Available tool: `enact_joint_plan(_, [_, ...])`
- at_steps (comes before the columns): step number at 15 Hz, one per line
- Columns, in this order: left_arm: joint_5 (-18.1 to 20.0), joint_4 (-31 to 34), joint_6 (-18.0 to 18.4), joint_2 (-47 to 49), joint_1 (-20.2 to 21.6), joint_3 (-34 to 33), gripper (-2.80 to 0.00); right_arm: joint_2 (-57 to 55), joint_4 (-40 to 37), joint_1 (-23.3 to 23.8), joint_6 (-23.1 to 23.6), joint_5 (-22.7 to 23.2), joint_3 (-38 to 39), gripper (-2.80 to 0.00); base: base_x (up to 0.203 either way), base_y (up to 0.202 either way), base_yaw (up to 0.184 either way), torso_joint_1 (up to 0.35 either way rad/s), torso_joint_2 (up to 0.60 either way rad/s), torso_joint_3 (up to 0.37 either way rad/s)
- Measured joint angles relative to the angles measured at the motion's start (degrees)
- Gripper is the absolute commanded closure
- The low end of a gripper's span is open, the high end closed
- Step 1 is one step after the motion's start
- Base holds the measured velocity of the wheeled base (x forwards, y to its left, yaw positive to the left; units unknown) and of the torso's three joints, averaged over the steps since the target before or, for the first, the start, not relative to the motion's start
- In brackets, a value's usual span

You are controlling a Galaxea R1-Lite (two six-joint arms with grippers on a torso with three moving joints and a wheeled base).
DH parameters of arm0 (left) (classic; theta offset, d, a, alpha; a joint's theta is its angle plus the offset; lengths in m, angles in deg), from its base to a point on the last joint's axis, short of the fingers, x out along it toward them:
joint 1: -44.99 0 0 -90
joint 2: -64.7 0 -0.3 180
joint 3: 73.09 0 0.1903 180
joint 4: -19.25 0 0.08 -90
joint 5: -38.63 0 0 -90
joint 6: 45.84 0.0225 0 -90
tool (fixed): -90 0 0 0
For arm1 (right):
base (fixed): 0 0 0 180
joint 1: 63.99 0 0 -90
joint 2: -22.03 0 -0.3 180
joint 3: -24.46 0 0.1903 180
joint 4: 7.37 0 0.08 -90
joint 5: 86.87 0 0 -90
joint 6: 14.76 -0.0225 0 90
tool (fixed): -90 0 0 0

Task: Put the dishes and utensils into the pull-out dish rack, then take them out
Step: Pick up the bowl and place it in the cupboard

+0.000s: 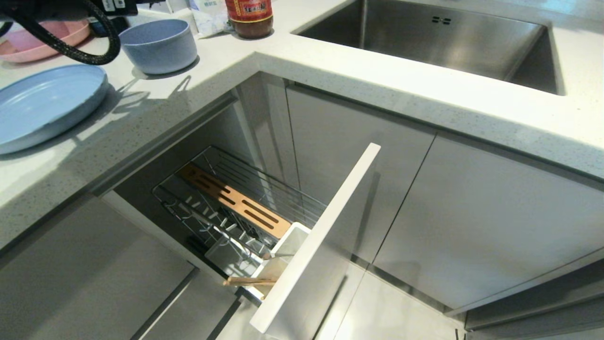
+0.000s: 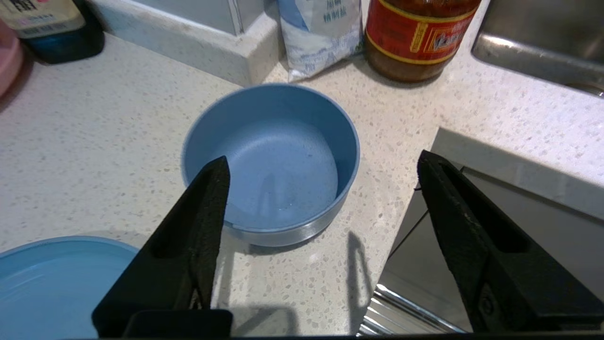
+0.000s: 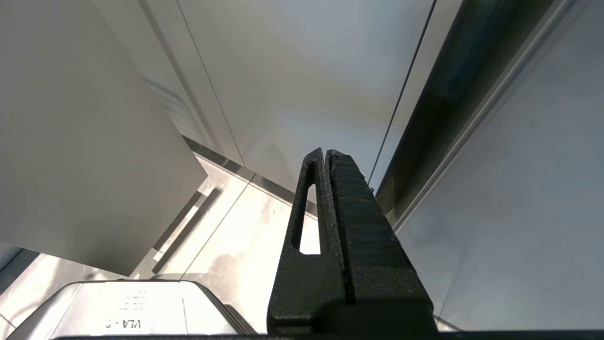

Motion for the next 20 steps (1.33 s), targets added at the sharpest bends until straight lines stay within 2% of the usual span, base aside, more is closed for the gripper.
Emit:
enact_joint_plan(10, [1.73, -0.13, -0.33, 5.87, 3.34, 0.09, -2.80, 0.00, 0.00, 0.00, 0.02, 0.00, 0.00, 0.00, 0.000, 0.000, 0.000, 0.000, 0.00, 0.000])
enact_joint_plan(19, [3.69, -0.16, -0.37, 7.05, 3.72, 0.13, -2.80, 0.02, 0.00, 0.00, 0.02, 0.02, 0.00, 0.00, 0.000, 0.000, 0.000, 0.000, 0.00, 0.000])
enact_joint_plan(20, [3.96, -0.17, -0.37, 7.16, 3.72, 0.13, -1.08, 0.00, 0.00, 0.00, 0.02, 0.00, 0.00, 0.00, 0.000, 0.000, 0.000, 0.000, 0.00, 0.000])
